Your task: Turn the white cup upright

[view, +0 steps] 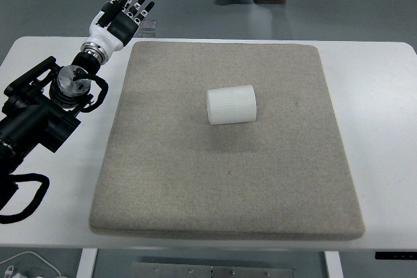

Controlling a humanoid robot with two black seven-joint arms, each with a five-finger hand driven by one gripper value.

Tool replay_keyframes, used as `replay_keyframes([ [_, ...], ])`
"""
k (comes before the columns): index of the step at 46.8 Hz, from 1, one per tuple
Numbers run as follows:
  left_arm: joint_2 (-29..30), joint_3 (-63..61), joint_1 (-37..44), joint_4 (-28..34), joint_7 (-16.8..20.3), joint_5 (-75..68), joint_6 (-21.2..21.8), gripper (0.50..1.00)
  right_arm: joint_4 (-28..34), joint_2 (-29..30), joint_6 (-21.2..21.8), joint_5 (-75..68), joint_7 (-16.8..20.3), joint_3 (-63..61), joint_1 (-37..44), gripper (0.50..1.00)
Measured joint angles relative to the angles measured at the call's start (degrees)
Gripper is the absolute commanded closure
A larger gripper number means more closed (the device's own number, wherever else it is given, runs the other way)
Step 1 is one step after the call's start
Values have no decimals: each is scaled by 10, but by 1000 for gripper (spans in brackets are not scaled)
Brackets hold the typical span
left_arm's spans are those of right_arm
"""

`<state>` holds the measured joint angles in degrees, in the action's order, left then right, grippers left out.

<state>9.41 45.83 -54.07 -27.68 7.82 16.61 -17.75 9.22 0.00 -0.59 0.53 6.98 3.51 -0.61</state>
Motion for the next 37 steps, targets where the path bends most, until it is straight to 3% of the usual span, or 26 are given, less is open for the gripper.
replay_keyframes([
  [37, 0, 1, -9, 11, 0, 0, -6, 504, 0, 0, 0, 0, 0, 0, 0, 570],
])
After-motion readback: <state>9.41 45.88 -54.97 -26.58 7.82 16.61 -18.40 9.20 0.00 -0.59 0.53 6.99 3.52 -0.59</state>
